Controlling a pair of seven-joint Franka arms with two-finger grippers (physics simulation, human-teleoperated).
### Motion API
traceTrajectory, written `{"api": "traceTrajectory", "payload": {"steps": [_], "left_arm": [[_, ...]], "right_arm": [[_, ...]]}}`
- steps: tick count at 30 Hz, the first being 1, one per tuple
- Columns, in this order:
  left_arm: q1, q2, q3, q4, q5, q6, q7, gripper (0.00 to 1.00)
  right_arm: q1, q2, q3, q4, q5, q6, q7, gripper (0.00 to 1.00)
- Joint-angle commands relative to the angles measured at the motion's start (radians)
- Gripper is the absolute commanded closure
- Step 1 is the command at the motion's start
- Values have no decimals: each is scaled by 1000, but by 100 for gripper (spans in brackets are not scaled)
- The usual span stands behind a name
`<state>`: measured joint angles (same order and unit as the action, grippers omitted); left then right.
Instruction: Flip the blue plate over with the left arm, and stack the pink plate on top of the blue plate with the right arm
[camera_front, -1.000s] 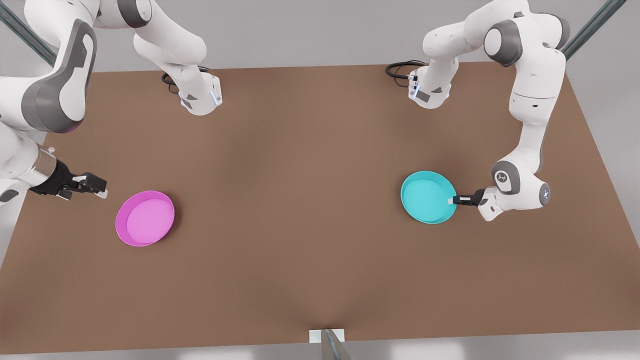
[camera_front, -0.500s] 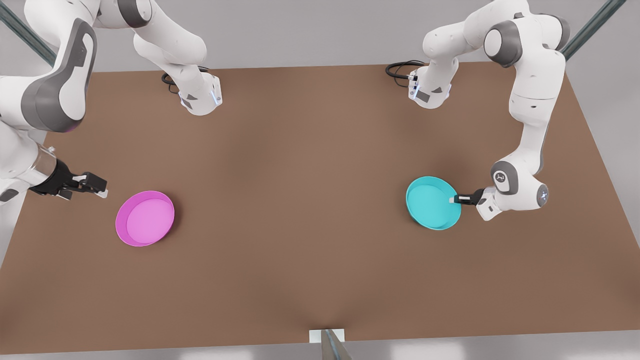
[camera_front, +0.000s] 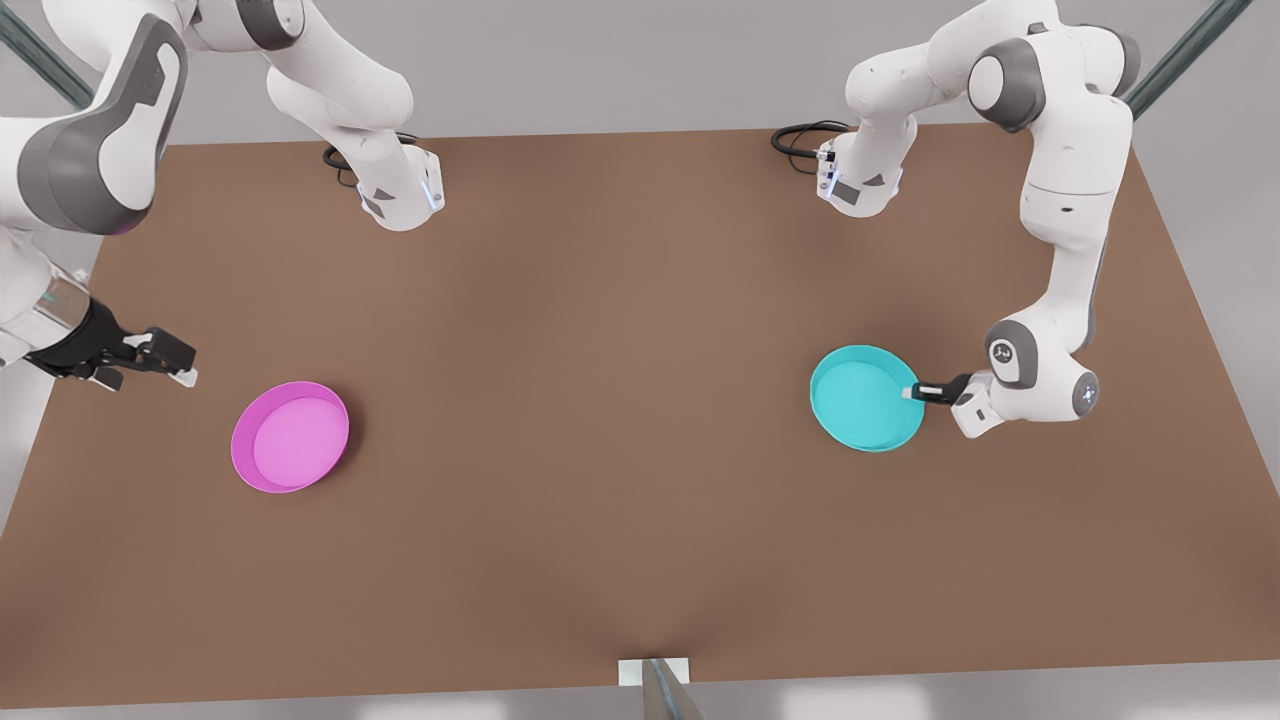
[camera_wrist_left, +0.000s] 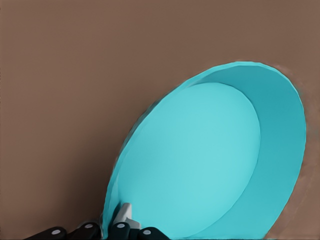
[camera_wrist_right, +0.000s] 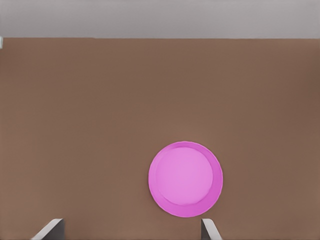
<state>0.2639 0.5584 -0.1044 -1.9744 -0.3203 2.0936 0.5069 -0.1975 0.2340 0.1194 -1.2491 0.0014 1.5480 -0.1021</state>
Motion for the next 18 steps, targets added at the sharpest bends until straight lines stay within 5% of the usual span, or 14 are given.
{"api": "traceTrajectory", "payload": {"steps": [1,18], "left_arm": [[0,0,0,0,-120,-4,5,79],[-6,-6,-20,108,-95,-33,-4,79]], "right_arm": [[0,2,-1,-1,0,13,-2,0],[0,33,20,-10,-3,72,4,0]]}}
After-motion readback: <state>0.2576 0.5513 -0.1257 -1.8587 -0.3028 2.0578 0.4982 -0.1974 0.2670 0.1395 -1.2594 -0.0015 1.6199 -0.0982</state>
